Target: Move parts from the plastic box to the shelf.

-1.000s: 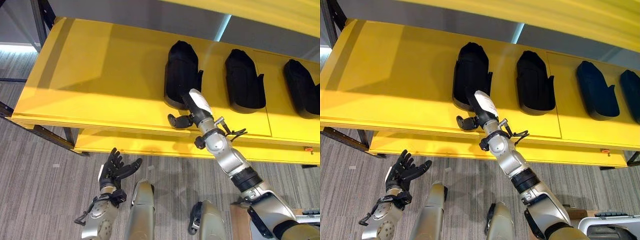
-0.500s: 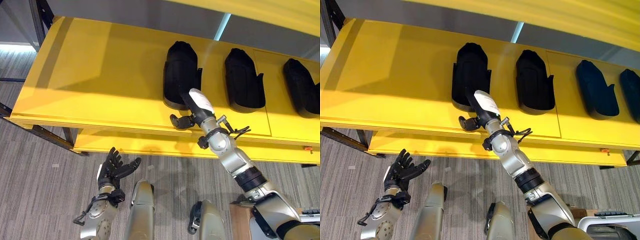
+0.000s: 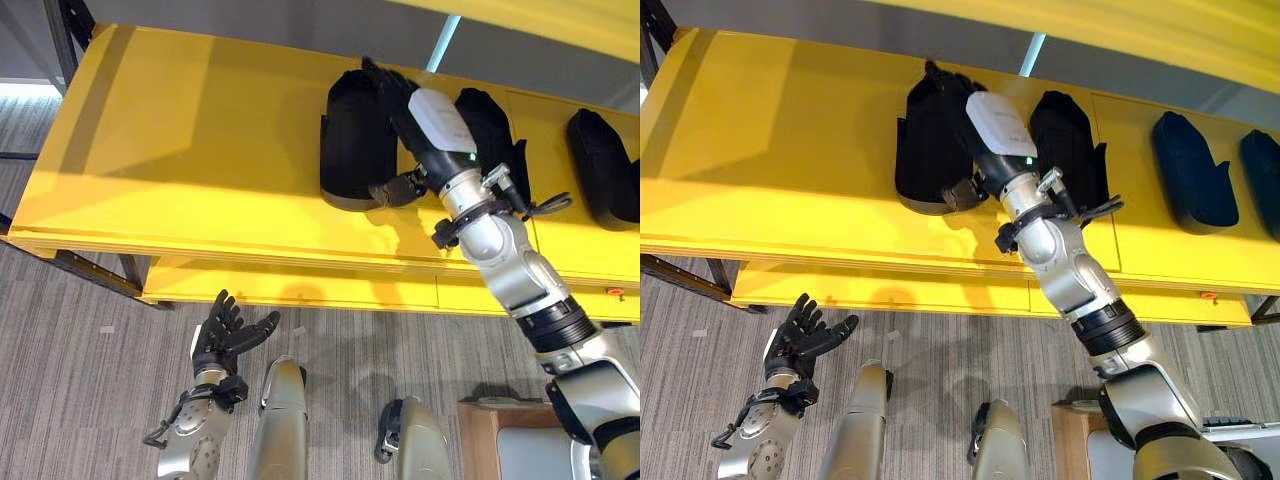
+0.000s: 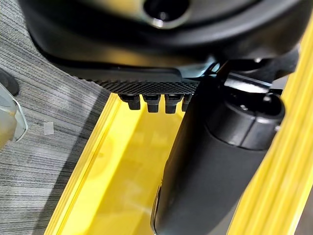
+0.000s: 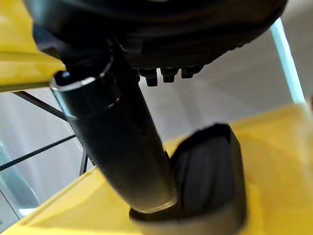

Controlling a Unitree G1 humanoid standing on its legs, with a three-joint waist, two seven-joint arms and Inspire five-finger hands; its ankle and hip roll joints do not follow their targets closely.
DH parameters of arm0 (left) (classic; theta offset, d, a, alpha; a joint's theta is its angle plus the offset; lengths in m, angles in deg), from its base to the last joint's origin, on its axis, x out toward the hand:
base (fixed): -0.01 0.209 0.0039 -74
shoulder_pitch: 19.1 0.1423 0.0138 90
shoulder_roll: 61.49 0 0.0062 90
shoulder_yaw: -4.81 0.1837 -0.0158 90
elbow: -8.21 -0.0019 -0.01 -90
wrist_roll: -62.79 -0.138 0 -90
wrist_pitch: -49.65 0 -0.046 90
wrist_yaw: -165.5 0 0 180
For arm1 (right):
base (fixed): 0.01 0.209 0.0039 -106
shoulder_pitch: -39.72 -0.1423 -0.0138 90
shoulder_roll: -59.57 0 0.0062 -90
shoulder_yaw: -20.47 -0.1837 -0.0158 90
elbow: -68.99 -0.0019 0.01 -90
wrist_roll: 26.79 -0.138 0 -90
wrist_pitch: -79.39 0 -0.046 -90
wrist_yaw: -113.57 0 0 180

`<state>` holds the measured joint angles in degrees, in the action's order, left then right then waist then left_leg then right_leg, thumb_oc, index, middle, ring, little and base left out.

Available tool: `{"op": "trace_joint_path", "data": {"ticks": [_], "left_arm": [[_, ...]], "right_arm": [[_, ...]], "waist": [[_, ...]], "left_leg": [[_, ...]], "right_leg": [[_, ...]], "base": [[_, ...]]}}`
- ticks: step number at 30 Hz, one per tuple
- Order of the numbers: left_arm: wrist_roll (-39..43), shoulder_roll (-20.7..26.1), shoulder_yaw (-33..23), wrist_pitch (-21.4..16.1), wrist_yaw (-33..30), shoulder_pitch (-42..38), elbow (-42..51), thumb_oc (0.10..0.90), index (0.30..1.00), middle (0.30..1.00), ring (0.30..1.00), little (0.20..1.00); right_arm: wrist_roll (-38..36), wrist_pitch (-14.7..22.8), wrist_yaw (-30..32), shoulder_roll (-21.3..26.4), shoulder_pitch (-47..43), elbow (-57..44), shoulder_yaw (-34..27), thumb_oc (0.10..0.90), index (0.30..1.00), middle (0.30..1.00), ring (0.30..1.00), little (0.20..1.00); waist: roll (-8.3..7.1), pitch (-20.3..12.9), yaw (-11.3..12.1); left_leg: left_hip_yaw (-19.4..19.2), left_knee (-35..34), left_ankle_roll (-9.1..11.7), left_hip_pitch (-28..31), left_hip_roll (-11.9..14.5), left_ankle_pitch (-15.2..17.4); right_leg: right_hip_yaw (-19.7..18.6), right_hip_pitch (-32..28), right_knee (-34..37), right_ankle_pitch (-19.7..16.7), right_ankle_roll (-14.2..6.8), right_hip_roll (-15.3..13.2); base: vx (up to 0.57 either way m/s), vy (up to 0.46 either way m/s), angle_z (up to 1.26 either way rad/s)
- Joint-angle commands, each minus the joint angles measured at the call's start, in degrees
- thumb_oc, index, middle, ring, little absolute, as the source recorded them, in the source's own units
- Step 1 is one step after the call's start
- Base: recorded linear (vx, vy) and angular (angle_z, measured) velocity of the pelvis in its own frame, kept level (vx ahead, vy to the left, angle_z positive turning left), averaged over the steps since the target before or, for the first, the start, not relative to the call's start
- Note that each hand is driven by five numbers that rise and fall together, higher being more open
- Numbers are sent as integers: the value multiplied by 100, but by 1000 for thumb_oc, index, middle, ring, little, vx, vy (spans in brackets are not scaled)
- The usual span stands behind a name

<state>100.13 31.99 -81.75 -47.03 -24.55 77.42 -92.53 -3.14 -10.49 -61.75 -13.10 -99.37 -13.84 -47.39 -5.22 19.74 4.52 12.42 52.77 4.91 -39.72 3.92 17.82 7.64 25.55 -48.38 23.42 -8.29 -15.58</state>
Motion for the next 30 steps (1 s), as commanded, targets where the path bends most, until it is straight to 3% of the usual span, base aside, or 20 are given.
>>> {"op": "trace_joint_path", "data": {"ticks": [1,6,19,30], "left_arm": [[-235,252,-11,-468,211,114,412,900,1000,1000,1000,1000],[-248,261,-27,-454,199,136,410,900,1000,1000,1000,1000],[-166,220,0,-464,177,176,369,900,1000,1000,1000,1000],[-121,-47,-114,-495,135,307,373,900,1000,1000,1000,1000]], "right_arm": [[88,356,430,216,-666,-351,-392,900,1000,1000,1000,1000],[-101,408,378,228,-657,-488,-421,900,1000,1000,1000,1000],[-1427,588,410,40,-342,-614,-665,900,1000,1000,1000,1000],[-3208,1324,170,-150,2194,-2086,-1900,900,1000,1000,1000,1000]], "waist": [[42,-674,1],[38,-679,-10],[42,-699,-47],[53,-750,-309]], "left_leg": [[-40,-23,-233,42,217,185],[-50,-4,-243,23,214,180],[-75,-69,-225,55,246,169],[-70,-462,-209,248,353,-45]], "right_leg": [[-121,54,-332,164,564,218],[-127,74,-324,144,565,228],[-129,43,-254,120,548,244],[-134,-142,102,-57,517,268]], "base": [[0,0,0],[0,0,0],[0,0,0],[7,-12,-4]]}}
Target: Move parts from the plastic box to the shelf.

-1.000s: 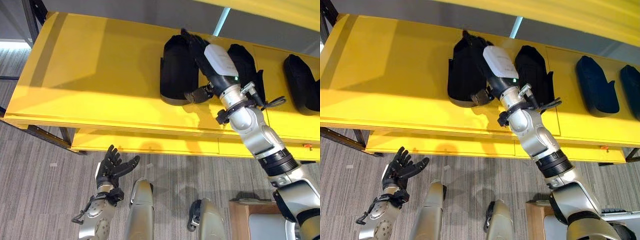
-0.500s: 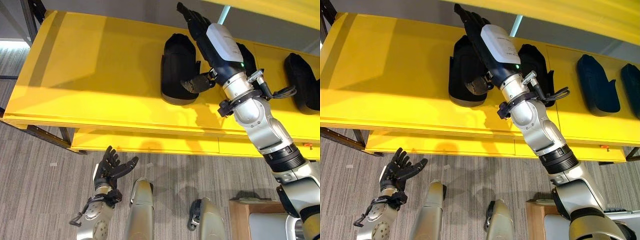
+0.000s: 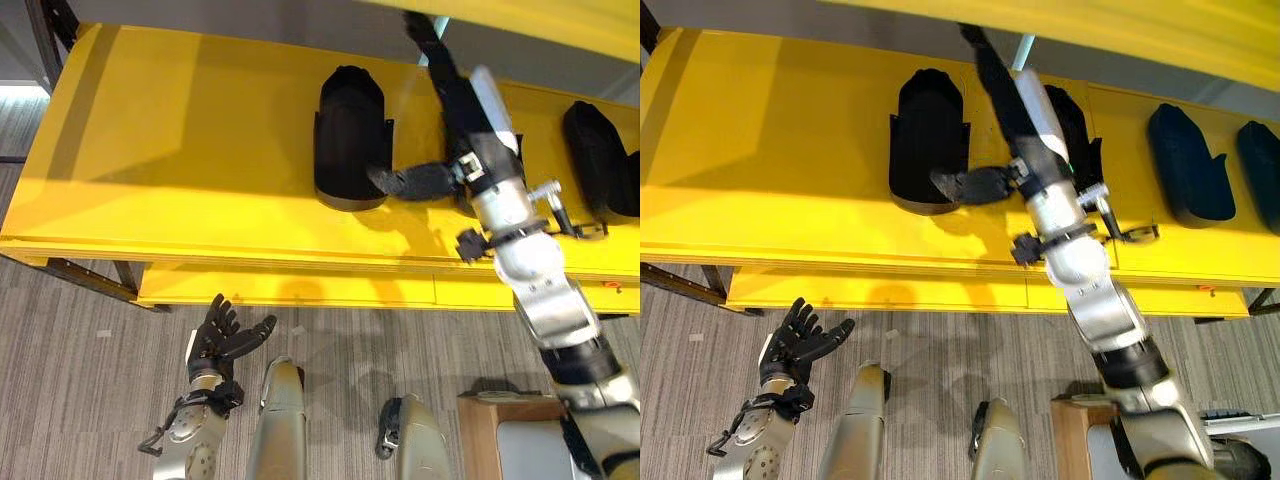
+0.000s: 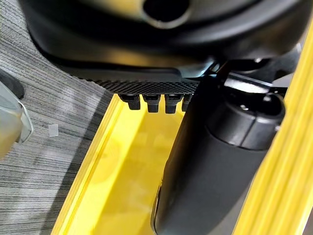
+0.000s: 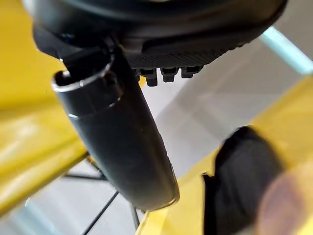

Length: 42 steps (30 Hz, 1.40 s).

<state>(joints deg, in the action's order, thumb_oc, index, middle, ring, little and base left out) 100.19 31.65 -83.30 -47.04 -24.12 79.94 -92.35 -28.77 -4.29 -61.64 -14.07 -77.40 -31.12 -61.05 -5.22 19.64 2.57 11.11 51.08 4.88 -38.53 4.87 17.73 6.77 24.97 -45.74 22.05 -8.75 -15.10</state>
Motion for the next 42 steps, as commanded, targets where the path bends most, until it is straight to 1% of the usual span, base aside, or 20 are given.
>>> {"op": "trace_joint_path", "data": {"ticks": [1,7,14,16,19,20,23,24,26,30,32,33,34,35,36,37,38,39,40,42], "left_arm": [[-134,-81,15,-498,100,134,365,900,1000,1000,1000,1000],[-110,-171,-219,-553,199,419,260,900,1000,1000,1000,1000],[-42,-258,-246,-632,528,706,165,900,1000,1000,1000,1000],[-32,-288,-263,-654,619,764,162,900,1000,1000,1000,1000],[1,-327,-279,-677,698,801,135,900,1000,1000,1000,1000],[2,-363,-295,-691,775,864,158,900,1000,1000,1000,1000],[73,-460,-330,-722,876,965,155,900,1000,1000,1000,1000],[92,-497,-324,-734,887,973,142,900,1000,1000,1000,1000],[84,-573,-352,-770,913,973,79,900,1000,1000,1000,1000],[134,-725,-306,-804,1009,874,-122,900,1000,1000,1000,1000],[110,-707,-249,-806,1019,775,-143,900,1000,1000,1000,1000],[68,-696,-229,-808,1055,741,-148,900,1000,1000,1000,1000],[28,-691,-250,-814,1095,743,-165,900,1000,1000,1000,1000],[28,-691,-251,-814,1096,739,-165,900,1000,1000,1000,1000],[40,-712,-327,-830,1098,758,-145,900,1000,1000,1000,1000],[53,-758,-368,-838,1095,783,-137,900,1000,1000,1000,1000],[64,-831,-380,-831,1101,825,-127,900,1000,1000,1000,1000],[64,-830,-380,-830,1101,823,-127,900,1000,1000,1000,1000],[68,-922,-412,-849,1143,878,-84,900,1000,1000,1000,1000],[94,-946,-396,-852,1199,868,-82,900,1000,1000,1000,1000]], "right_arm": [[-958,817,38,-132,675,-604,-850,900,1000,1000,1000,1000],[-1655,1035,-271,-608,2317,-1061,-1489,900,1000,1000,1000,1000],[-2361,1136,-841,-1147,3501,-884,-1377,900,1000,1000,1000,1000],[-2283,1107,-952,-1167,3721,-807,-1378,900,1000,1000,1000,1000],[-2377,1117,-1013,-1245,3842,-652,-1348,900,1000,1000,1000,1000],[-2339,1098,-1085,-1270,3987,-514,-1335,900,1000,1000,1000,1000],[-2204,1125,-1049,-1235,3995,-374,-1354,900,1000,1000,1000,1000],[-2296,1113,-1056,-1257,3989,-216,-1315,900,1000,1000,1000,1000],[-2086,1127,-1050,-1178,4005,-146,-1344,900,1000,1000,1000,1000],[-2043,1176,-1067,-1084,3992,71,-1468,900,1000,1000,1000,1000],[-1995,1213,-945,-1099,3989,233,-1546,900,1000,1000,1000,1000],[-1981,1221,-919,-1101,3988,266,-1588,900,1000,1000,1000,1000],[-1957,1203,-916,-1129,4014,344,-1609,900,1000,1000,1000,1000],[-1956,1203,-916,-1130,4011,344,-1610,900,1000,1000,1000,1000],[-1879,1168,-952,-1102,3966,434,-1561,900,1000,1000,1000,1000],[-1871,1163,-1005,-1110,3940,488,-1515,900,1000,1000,1000,1000],[-1858,1163,-1034,-1107,3923,525,-1491,900,1000,1000,1000,1000],[-1858,1164,-1034,-1108,3921,526,-1492,900,1000,1000,1000,1000],[-1884,1192,-1078,-1158,3867,592,-1451,900,1000,1000,1000,1000],[-1888,1191,-1077,-1170,3798,696,-1435,900,1000,1000,1000,1000]], "waist": [[56,-772,-191],[112,-869,-431],[253,-926,-617],[319,-993,-651],[371,-1040,-664],[442,-1089,-675],[510,-1158,-652],[536,-1175,-634],[584,-1200,-599],[651,-1216,-554],[671,-1186,-591],[652,-1169,-641],[590,-1144,-656],[598,-1152,-651],[507,-1138,-595],[465,-1159,-527],[421,-1173,-466],[423,-1181,-472],[360,-1202,-359],[343,-1268,-326]], "left_leg": [[69,-459,-184,232,306,-118],[-2,-1304,-99,745,530,-520],[-212,-2725,56,1538,732,-1206],[-278,-3208,103,1769,797,-1446],[-344,-3611,147,1969,883,-1649],[-410,-3994,190,2184,990,-1862],[-481,-4331,178,2416,1136,-2060],[-516,-4492,189,2498,1203,-2172],[-597,-4839,212,2644,1311,-2443],[-744,-5160,299,2623,1390,-2958],[-1040,-5233,302,2560,1440,-3282],[-1299,-5197,236,2544,1410,-3227],[-1434,-5059,170,2607,1286,-3045],[-1433,-5056,167,2589,1294,-3052],[-1120,-4747,52,2634,832,-2569],[-800,-4587,-27,2654,469,-2243],[-539,-4436,-85,2655,140,-2023],[-533,-4433,-88,2636,136,-2034],[10,-4168,-189,2636,-428,-1673],[323,-4137,-264,2610,-736,-1601]], "right_leg": [[-42,-178,-14,23,556,241],[5,-577,732,-309,457,385],[56,-1021,1664,-715,350,478],[60,-1114,1927,-833,325,508],[48,-1191,2121,-898,313,557],[56,-1244,2240,-934,320,625],[-52,-1277,2338,-958,355,745],[-59,-1298,2386,-958,387,808],[-84,-1306,2484,-974,445,953],[12,-1357,2849,-1053,560,1165],[101,-1442,3057,-1126,609,1178],[148,-1466,3167,-1200,621,1157],[125,-1537,3311,-1270,615,1114],[125,-1530,3333,-1295,616,1124],[-20,-1616,3602,-1431,588,1122],[-129,-1674,3777,-1505,577,1132],[-211,-1748,3924,-1593,590,1143],[-205,-1740,3939,-1611,587,1140],[-421,-1808,4060,-1688,582,1191],[-541,-1827,4200,-1777,556,1214]], "base": [[33,-53,-9],[29,-66,-7],[1,-26,-6],[12,-21,-6],[3,-27,-3],[-7,-55,-12],[-8,-65,-16],[-24,-103,-20],[-35,-129,-25],[-65,-149,-10],[-64,-111,2],[-76,-104,24],[-59,-73,34],[-31,-78,35],[-3,-57,26],[32,-74,2],[33,-29,-13],[87,-13,-47],[68,10,-69],[103,68,-63]]}}
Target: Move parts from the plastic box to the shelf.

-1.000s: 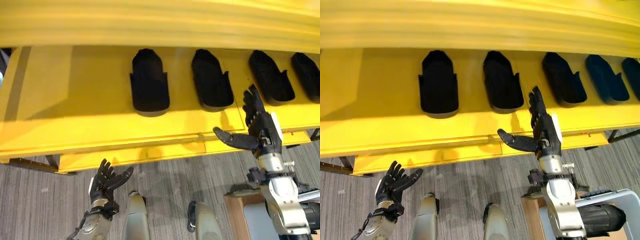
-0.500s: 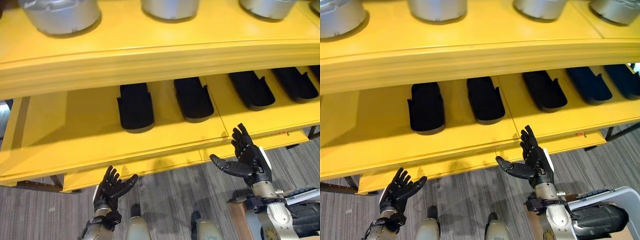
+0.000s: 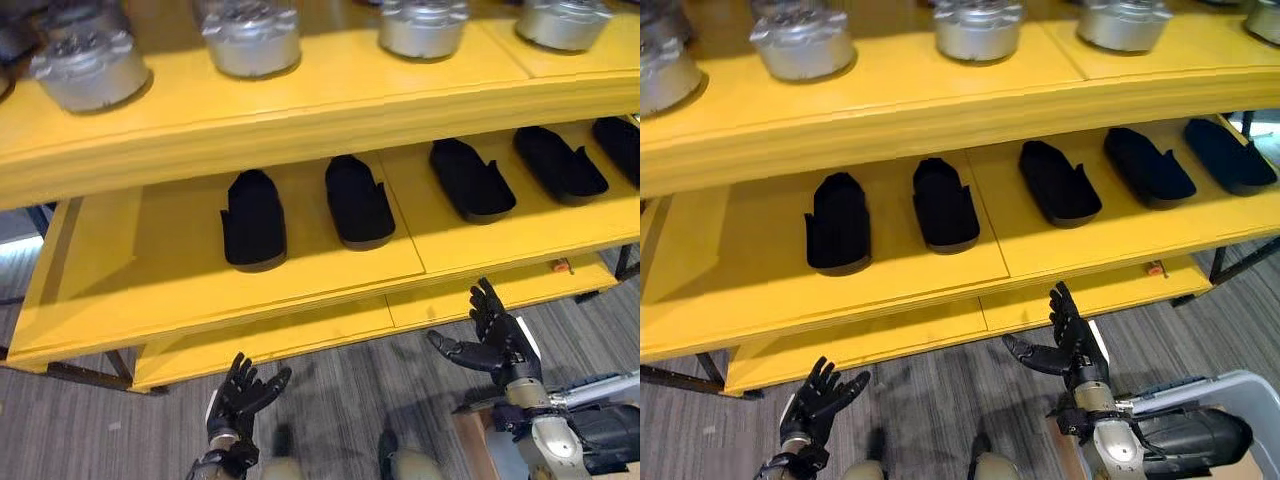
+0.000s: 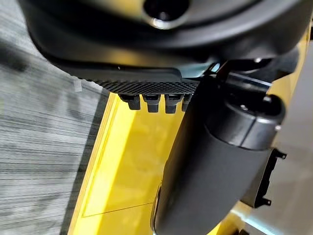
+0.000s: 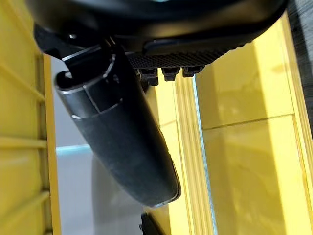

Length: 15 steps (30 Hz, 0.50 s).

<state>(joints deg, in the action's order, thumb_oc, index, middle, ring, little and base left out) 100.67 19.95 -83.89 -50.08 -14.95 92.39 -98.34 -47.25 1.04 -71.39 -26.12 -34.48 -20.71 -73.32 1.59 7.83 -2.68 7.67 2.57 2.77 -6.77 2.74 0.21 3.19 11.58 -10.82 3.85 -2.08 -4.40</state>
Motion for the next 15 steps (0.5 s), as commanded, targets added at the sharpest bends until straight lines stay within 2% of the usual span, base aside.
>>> {"op": "trace_joint_path", "data": {"ticks": [1,4,10,15], "left_arm": [[71,227,-307,-543,352,-366,522,900,1000,1000,1000,1000],[78,213,-233,-544,397,-374,474,900,1000,1000,1000,1000],[65,351,-182,-505,354,-398,452,900,1000,1000,1000,1000],[58,414,-162,-499,273,-380,419,900,1000,1000,1000,1000]], "right_arm": [[-25,659,-110,26,-513,-369,-251,900,1000,1000,1000,1000],[-31,647,-143,-24,-435,-343,-267,900,1000,1000,1000,1000],[24,528,-90,-127,-310,-180,-269,900,1000,1000,1000,1000],[-86,510,106,-287,-365,-16,-360,900,1000,1000,1000,1000]], "waist": [[-313,-158,160],[-299,-238,112],[-320,-336,47],[-393,-313,-9]], "left_leg": [[663,537,-110,-516,-570,131],[519,368,-158,-378,-523,120],[152,-407,-313,-26,-473,-56],[-157,-549,-391,43,-501,-61]], "right_leg": [[-265,-486,796,-37,-140,170],[-319,-520,895,-118,-195,137],[-537,-465,1114,-372,-382,23],[-750,-327,1131,-550,-528,-52]], "base": [[86,96,-54],[72,148,-52],[22,162,-22],[-9,157,-42]]}}
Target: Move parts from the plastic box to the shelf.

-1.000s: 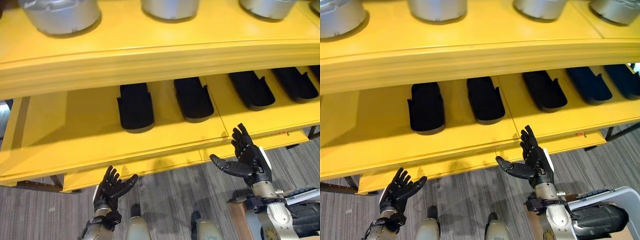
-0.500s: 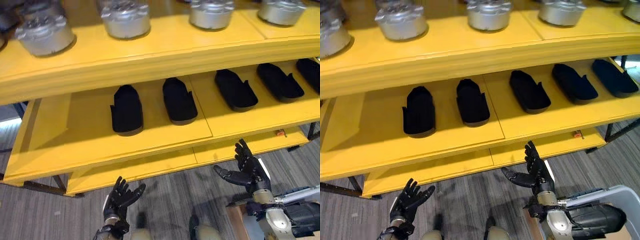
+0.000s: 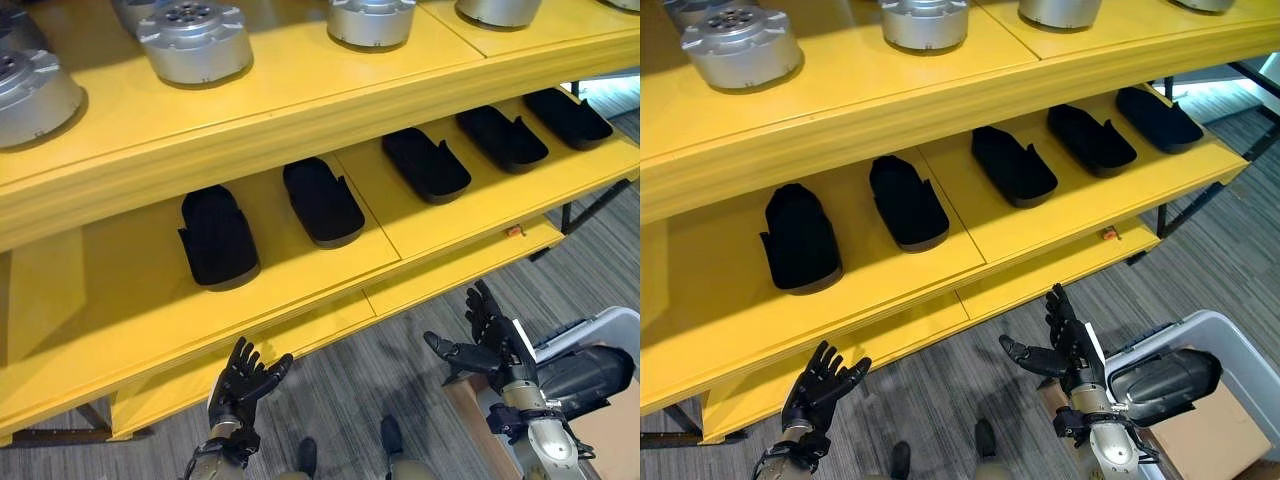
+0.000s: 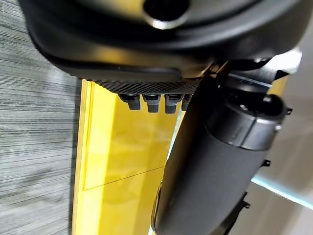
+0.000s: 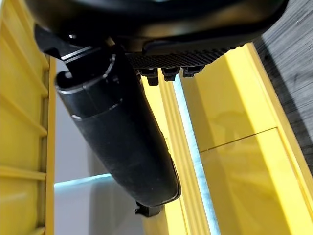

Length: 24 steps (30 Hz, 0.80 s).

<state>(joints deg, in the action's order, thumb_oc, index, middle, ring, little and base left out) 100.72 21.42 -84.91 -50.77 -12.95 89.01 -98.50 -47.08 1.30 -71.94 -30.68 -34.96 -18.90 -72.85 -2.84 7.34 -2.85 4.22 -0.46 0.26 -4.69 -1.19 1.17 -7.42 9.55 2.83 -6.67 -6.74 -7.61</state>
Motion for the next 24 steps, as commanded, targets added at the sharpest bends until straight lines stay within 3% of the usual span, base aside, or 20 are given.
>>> {"op": "trace_joint_path", "data": {"ticks": [1,8,10,11,12,13,14,17,18,21,22,23,24], "left_arm": [[27,301,-41,-429,68,-54,441,900,1000,1000,1000,1000],[-199,669,42,-431,-84,-279,474,900,1000,1000,1000,1000],[-237,706,-16,-458,-171,-297,566,900,1000,1000,1000,1000],[-247,709,-35,-467,-207,-309,588,900,1000,1000,1000,1000],[-241,716,-111,-464,-278,-308,649,900,1000,1000,1000,1000],[-242,717,-112,-463,-279,-310,651,900,1000,1000,1000,1000],[-172,624,-261,-436,-305,-220,767,900,1000,1000,1000,1000],[-118,561,-343,-418,-327,-134,785,900,1000,1000,1000,1000],[-47,530,-421,-426,-324,-94,841,900,1000,1000,1000,1000],[-15,435,-468,-389,-302,3,886,900,1000,1000,1000,1000],[-15,436,-468,-389,-302,5,886,900,1000,1000,1000,1000],[-49,385,-476,-351,-284,3,841,900,1000,1000,1000,1000],[-1,387,-470,-369,-271,5,828,900,1000,1000,1000,1000]], "right_arm": [[-131,482,165,136,-302,-198,-412,900,1000,1000,1000,1000],[-241,403,198,-9,-298,-176,-207,900,1000,1000,1000,1000],[-219,355,177,-26,-294,-230,-59,900,1000,1000,1000,1000],[-249,342,182,-57,-320,-238,-6,900,1000,1000,1000,1000],[-251,342,200,-94,-334,-261,82,900,1000,1000,1000,1000],[-250,341,201,-96,-337,-261,82,900,1000,1000,1000,1000],[-268,301,166,-150,-339,-310,186,900,1000,1000,1000,1000],[-245,242,138,-149,-410,-325,264,900,1000,1000,1000,1000],[-181,196,142,-129,-452,-358,261,900,1000,1000,1000,1000],[-169,158,127,-162,-362,-465,216,900,1000,1000,1000,1000],[-168,157,127,-163,-359,-467,216,900,1000,1000,1000,1000],[-129,133,146,-184,-356,-430,186,900,1000,1000,1000,1000],[-169,125,147,-174,-347,-453,169,900,1000,1000,1000,1000]], "waist": [[39,-244,-9],[-17,135,-217],[-5,303,-205],[5,392,-195],[70,470,-48],[67,466,-49],[146,470,135],[145,444,147],[66,419,140],[-80,295,172],[-79,299,167],[-182,195,143],[-164,146,132]], "left_leg": [[150,-246,-160,-170,-124,-148],[-266,-280,-300,-198,-219,-104],[-462,-256,-341,-141,-217,-68],[-572,-237,-345,-92,-187,-47],[-774,-181,-340,-49,-81,9],[-775,-175,-340,-63,-82,2],[-1060,-167,-309,29,41,73],[-1305,-190,-340,109,95,101],[-1388,-116,-359,154,40,182],[-1545,-77,-354,235,-118,323],[-1539,-76,-355,240,-118,323],[-1655,21,-329,251,-159,402],[-1687,66,-293,222,-75,398]], "right_leg": [[290,-101,-234,480,-90,240],[76,430,-833,407,-295,159],[355,555,-1097,350,-350,83],[565,604,-1240,314,-362,5],[1248,624,-1444,427,-308,-275],[1248,633,-1436,414,-307,-276],[2289,377,-1563,482,-201,-858],[2091,508,-1629,167,-285,-1101],[1846,443,-1392,-103,-381,-1133],[2125,117,-851,-370,-535,-1342],[2135,100,-837,-377,-536,-1342],[2049,-58,-460,-650,-672,-1321],[1947,-92,-339,-548,-644,-1176]], "base": [[-31,165,-27],[-84,172,-23],[-83,131,-59],[-87,127,-99],[-69,94,-113],[-71,127,-164],[-40,83,-148],[-5,42,-115],[19,-14,-110],[51,-18,-63],[89,-147,-17],[76,-197,-12],[89,-239,-4]]}}
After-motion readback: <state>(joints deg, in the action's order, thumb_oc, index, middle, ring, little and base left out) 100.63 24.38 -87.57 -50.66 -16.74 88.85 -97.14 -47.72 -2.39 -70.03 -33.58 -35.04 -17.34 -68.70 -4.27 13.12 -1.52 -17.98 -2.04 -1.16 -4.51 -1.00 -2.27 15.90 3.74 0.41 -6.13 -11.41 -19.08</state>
